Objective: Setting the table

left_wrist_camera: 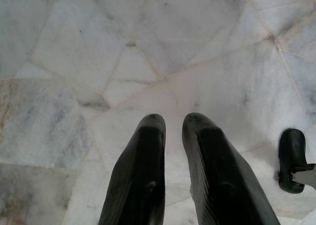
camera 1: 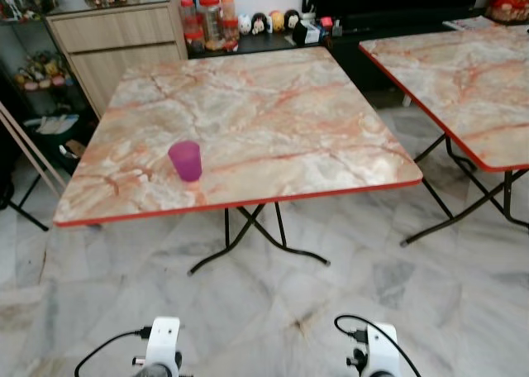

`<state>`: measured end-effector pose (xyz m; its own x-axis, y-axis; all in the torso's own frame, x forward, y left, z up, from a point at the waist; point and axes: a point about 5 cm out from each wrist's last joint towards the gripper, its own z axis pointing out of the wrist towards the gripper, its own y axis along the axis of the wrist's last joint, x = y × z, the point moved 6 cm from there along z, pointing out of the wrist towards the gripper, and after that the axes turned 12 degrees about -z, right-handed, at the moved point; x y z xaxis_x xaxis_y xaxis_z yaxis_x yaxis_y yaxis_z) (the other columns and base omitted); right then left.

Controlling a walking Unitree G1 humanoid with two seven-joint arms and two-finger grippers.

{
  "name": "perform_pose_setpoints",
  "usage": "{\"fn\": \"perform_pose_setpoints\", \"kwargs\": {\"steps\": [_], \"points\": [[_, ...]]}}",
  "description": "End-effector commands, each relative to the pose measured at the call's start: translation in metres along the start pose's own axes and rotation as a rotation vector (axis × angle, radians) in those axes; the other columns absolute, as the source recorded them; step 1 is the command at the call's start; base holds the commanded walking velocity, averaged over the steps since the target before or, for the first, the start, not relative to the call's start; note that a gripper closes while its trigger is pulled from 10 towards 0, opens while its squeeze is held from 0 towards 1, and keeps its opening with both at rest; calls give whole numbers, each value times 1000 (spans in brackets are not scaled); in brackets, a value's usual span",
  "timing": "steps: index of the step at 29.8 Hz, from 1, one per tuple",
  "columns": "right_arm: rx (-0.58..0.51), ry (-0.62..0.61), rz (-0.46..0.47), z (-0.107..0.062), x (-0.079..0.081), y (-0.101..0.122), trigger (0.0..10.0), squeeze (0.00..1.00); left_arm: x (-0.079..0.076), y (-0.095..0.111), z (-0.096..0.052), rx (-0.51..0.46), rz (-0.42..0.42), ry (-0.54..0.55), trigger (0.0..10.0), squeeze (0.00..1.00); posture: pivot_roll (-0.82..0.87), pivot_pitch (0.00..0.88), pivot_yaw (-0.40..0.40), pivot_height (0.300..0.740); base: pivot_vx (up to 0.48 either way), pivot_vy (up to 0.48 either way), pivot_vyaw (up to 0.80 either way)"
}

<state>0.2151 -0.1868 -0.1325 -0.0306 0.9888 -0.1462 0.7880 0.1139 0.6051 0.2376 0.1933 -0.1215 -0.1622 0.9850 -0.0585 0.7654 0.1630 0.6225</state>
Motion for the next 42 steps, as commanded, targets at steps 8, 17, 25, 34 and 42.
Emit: {"fn": "perform_pose_setpoints", "kwargs": {"steps": [8, 17, 25, 34, 42], "points": [[-20, 14, -36, 1, 4, 5, 10000, 0, 3, 0, 0, 3, -9, 13, 10000, 0, -63, 0, 41, 740, 311, 0, 467], [-15, 5, -30, 1, 0, 5, 10000, 0, 2, -2, 0, 5, -11, 12, 10000, 0, -64, 0, 39, 740, 310, 0, 0], [-17, 11, -34, 1, 1, 6, 10000, 0, 2, -2, 0, 4, -5, 10, 10000, 0, -63, 0, 38, 740, 311, 0, 0], [-14, 11, -37, 1, 1, 5, 10000, 0, 1, -2, 0, 5, -9, 7, 10000, 0, -65, 0, 35, 740, 311, 0, 0], [-11, 8, -51, 0, -4, 3, 10000, 0, -5, -4, 0, 9, -21, -1, 10000, 0, -79, 0, 15, 740, 309, 0, 0]]}}
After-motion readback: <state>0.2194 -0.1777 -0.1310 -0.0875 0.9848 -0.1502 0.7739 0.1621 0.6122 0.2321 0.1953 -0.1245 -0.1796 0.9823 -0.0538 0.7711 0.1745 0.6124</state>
